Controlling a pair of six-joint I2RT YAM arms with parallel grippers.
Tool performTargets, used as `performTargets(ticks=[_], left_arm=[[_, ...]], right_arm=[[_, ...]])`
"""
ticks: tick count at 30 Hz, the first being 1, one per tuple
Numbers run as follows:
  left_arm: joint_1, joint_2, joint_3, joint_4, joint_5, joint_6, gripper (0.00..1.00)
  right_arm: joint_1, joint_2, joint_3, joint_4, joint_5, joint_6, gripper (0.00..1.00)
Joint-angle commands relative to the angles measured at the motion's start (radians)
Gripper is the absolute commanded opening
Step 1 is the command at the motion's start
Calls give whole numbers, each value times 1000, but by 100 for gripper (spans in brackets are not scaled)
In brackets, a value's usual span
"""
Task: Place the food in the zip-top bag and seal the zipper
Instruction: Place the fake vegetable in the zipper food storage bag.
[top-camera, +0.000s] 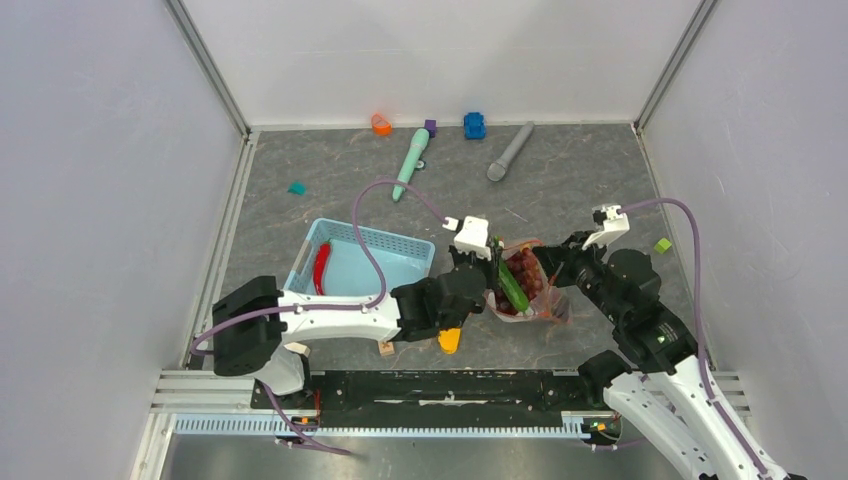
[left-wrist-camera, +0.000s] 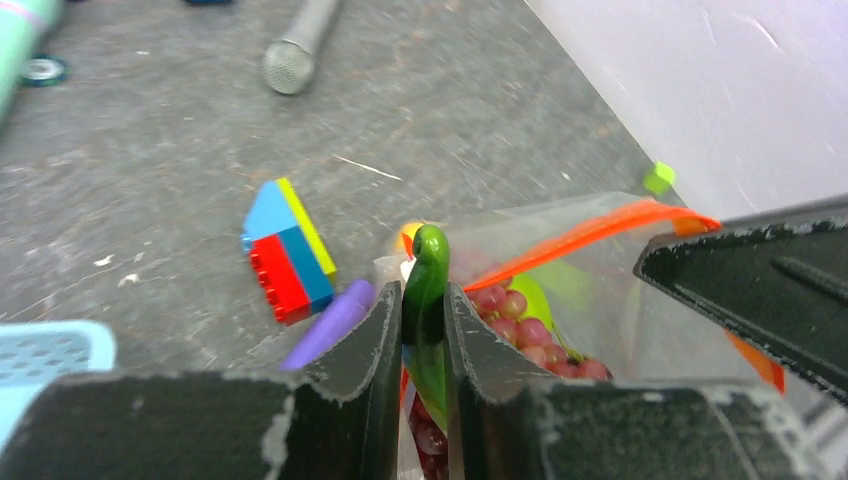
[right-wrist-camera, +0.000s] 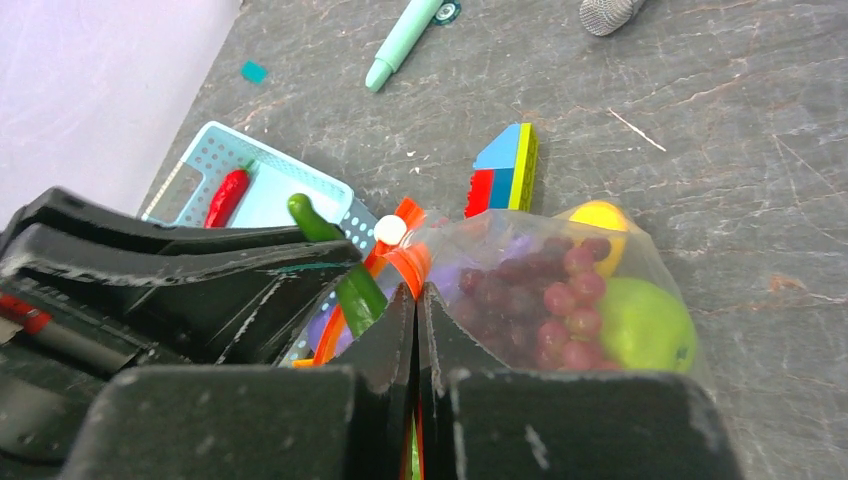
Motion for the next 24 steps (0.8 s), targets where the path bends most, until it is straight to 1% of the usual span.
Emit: performTargets(ticks=[1,4,7,10,13,14,16,17,18,19,21,22,24], left_arm=[[-68,0,10,133,-417,-106,2],[-90,42,45,202,-520,-55,2],[-96,84,87,219,-531,-23,2],[-111,103,94,228,-534,-28,2],[-136,125,99,235,-609,-76,2],[-145,139,108,255,-653,-70,2],[-159,179,138,353,-719,54,2],[-159,198,151,437,-746,136,2],[-159,226,158,530,-766,256,2],[-160,252,159,667,-791,387,2],[-159,311,163,1027,-821,713,2],[-158,348,186,1178,-831,859,2],[-140,388,245,1185,-858,946,2]], right_arm=[[5,-7,-25,140,2,79,0],[5,-3,-30,144,-6,87,0],[5,-10,-38,153,-6,93,0],[5,-13,-41,156,-2,97,0],[5,-13,-44,164,6,113,0],[5,-11,-45,168,4,120,0],[4,-7,-46,174,-12,128,0],[4,-4,-47,174,-17,130,0],[4,-4,-48,174,-18,131,0],[4,-6,-50,174,-18,129,0],[5,-12,-53,173,-18,129,0],[4,-16,-55,173,-19,129,0],[6,-23,-55,170,-19,129,0]])
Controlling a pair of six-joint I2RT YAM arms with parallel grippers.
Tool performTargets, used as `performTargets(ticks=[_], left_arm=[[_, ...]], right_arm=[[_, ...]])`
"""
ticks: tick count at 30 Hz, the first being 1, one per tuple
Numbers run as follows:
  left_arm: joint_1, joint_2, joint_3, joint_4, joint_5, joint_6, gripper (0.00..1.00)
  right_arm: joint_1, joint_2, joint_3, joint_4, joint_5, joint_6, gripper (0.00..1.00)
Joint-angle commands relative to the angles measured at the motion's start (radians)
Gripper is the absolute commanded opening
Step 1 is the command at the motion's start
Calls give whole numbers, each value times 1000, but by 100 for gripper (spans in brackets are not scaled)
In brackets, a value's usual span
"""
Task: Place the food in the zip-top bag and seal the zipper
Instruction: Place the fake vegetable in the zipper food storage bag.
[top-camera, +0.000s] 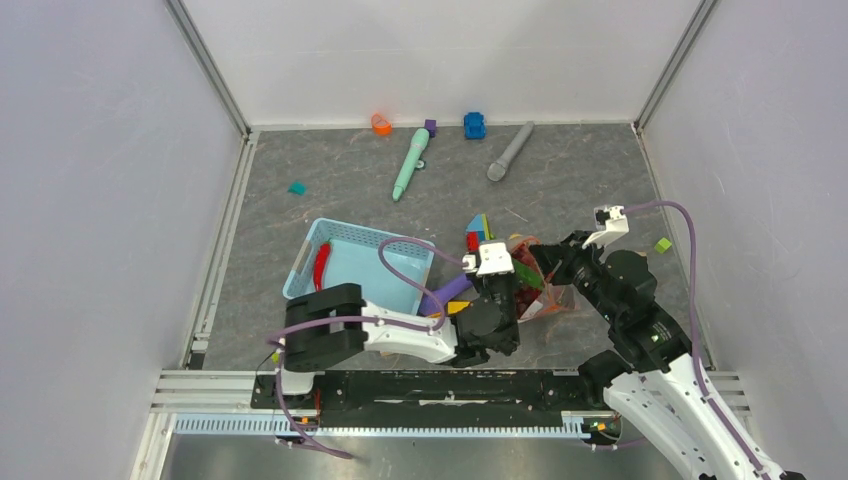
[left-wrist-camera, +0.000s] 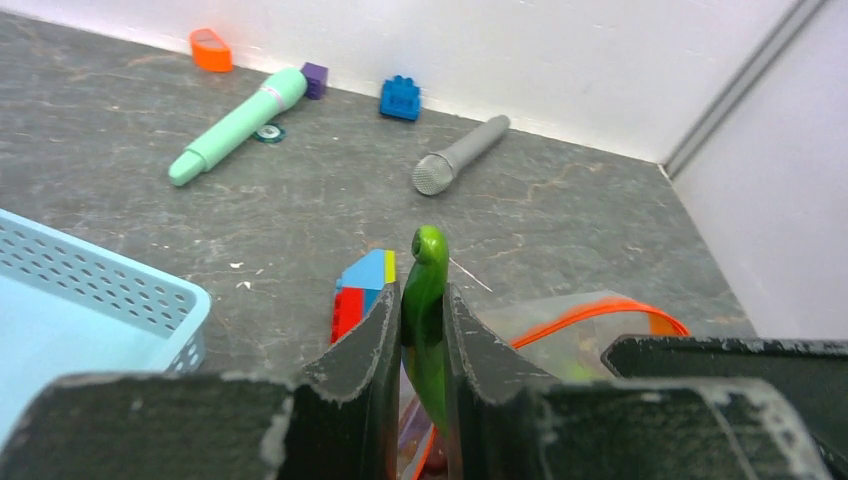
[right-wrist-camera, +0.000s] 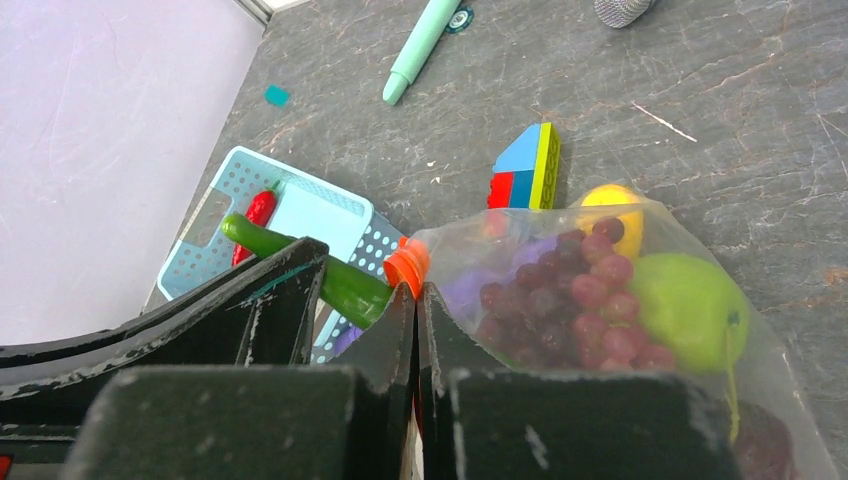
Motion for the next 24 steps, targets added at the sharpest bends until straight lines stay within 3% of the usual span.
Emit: performTargets(ticks=[1,10,16,18,21,23,24], left_arm=[[25,86,116,443,-147,483,2],[30,128,189,443,-161,523,2],[-26,187,249,443,-158,561,21],[-29,210,278,443,-165,591,34],[-30,223,295,443,-177,628,78],[-32,217,288,443,-179,643,97],[-32,212,285,443,-180,651,99]], right_arm=[[5,-23,3,82,-14,18,0],[5,-26,2,76,-38,26,0],[5,-21,5,110,-35,49,0],[5,-13,17,116,-48,49,0],[5,-10,29,116,-54,38,0],[5,-9,26,115,-47,38,0],[5,-10,23,115,-46,37,0]])
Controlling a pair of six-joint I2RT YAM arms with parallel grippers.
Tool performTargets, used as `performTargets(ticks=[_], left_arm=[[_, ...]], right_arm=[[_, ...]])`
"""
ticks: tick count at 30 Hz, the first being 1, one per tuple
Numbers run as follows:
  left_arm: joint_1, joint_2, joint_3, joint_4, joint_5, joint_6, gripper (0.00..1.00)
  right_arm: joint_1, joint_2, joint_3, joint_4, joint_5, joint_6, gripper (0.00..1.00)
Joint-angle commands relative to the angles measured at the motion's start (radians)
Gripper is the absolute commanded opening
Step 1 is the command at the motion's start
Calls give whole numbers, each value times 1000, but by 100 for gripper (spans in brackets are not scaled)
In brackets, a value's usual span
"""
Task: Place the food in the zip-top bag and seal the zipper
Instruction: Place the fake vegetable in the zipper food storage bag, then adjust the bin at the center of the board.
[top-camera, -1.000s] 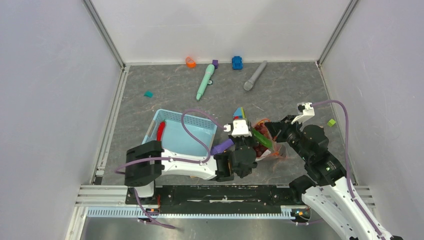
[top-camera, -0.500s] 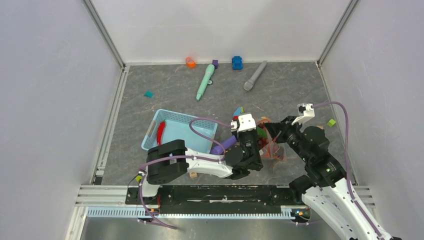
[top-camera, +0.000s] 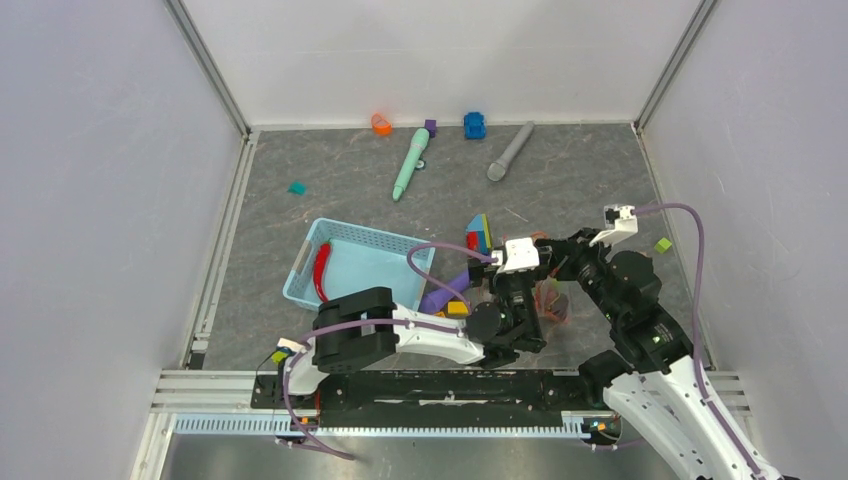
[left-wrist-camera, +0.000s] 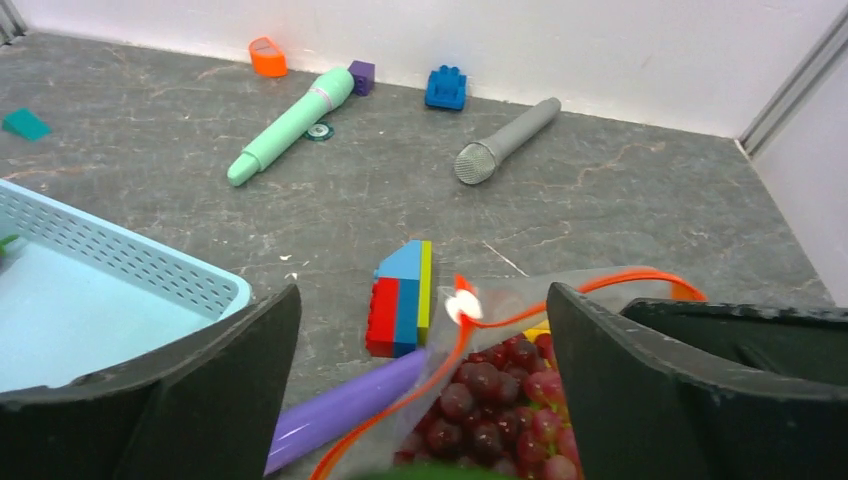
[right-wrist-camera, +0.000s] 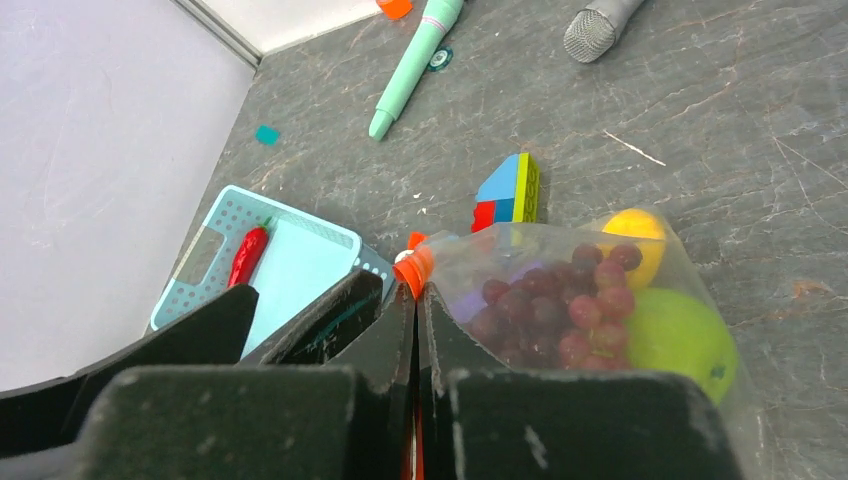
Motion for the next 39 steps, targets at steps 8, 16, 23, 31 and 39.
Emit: performTargets(ticks=[8,16,23,31,39], left_arm=[[-28,-99,2,37,-66,219,100],[-9,-151,4,-24,28,680,100],[39,-235,-55,-622,325,784,100],[273,-548,206,-1955,1140,-223,100],[653,-695,56,-1957,1554,-1065,100]], right_arm=[[22,36,16,74,-46,-2,0],[21,115,-17,60,-92,-34,0],[20,107,-23,3,-44,-80,0],[21,64,-10,-50,37,-122,0],[21,74,24,-59,29,-143,0]])
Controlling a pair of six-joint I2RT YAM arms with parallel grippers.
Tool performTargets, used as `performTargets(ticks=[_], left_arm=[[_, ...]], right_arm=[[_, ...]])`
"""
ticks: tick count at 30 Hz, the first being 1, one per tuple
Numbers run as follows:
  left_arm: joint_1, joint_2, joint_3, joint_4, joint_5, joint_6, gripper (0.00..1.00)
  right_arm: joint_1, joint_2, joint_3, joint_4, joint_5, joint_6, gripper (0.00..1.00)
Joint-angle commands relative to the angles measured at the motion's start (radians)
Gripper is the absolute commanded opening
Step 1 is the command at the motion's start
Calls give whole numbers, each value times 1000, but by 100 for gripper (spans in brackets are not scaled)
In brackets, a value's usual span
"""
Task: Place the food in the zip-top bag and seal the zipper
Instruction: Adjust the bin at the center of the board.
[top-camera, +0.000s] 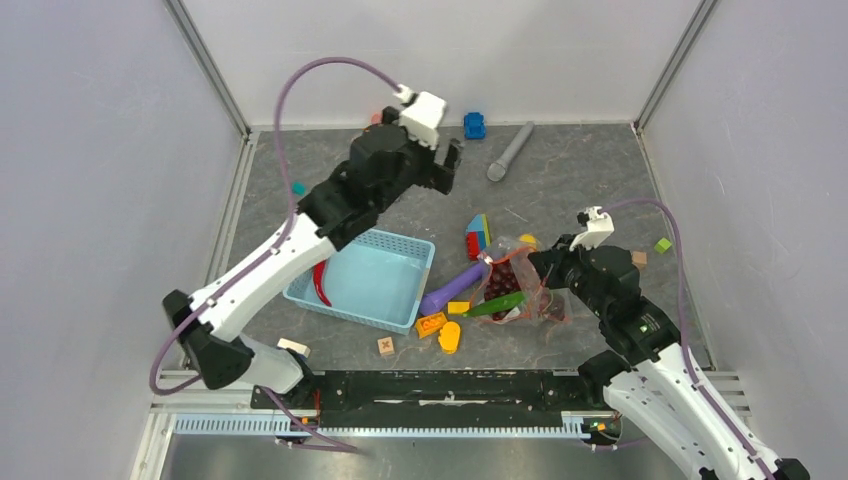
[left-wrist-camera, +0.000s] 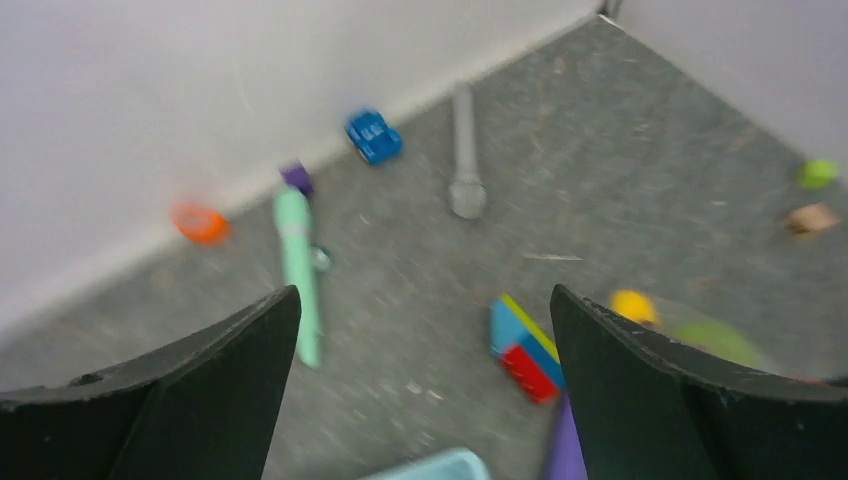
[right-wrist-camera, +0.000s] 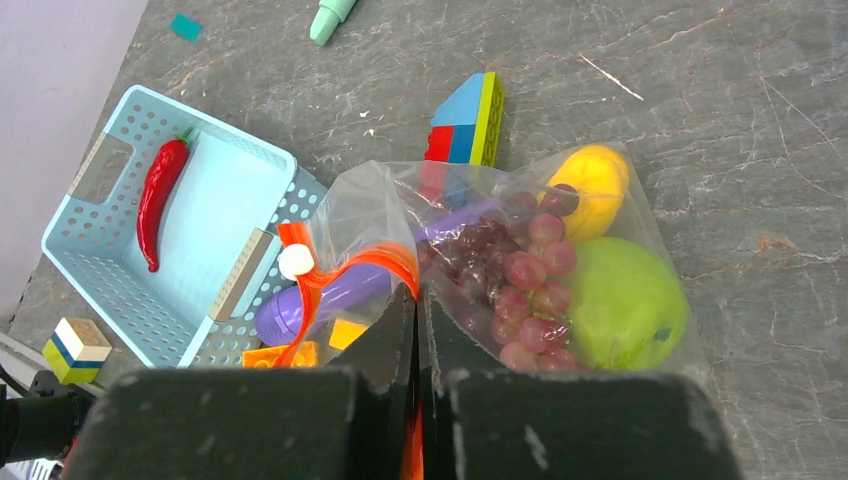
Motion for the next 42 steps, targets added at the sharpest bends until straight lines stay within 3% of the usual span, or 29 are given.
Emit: performTargets(ticks=[1,5,9,16,22,34,42], left_arm=[[70,-97,-230,-93,375,-584,100],[79,-193,-506,-3,514,-682,100],[78,-277,-714,38,533,-776,100],[70,-279,-905,264,658,-864,88],[-14,-208,-881,340,670,-829,86],[-84,-113,-698,146,435,-751,74],[-148,-127,-617,74,329,-641,74]], right_arm=[[4,12,56,3,14,-28,0],[4,29,75,-5,-4,-42,0],[4,42,81,-11,-16,-52,0],[4,48,76,-10,-18,-42,0],[4,45,78,-10,-22,-31,0],[3,46,80,-11,-43,-24,0],[4,45,97,-9,-41,-29,0]])
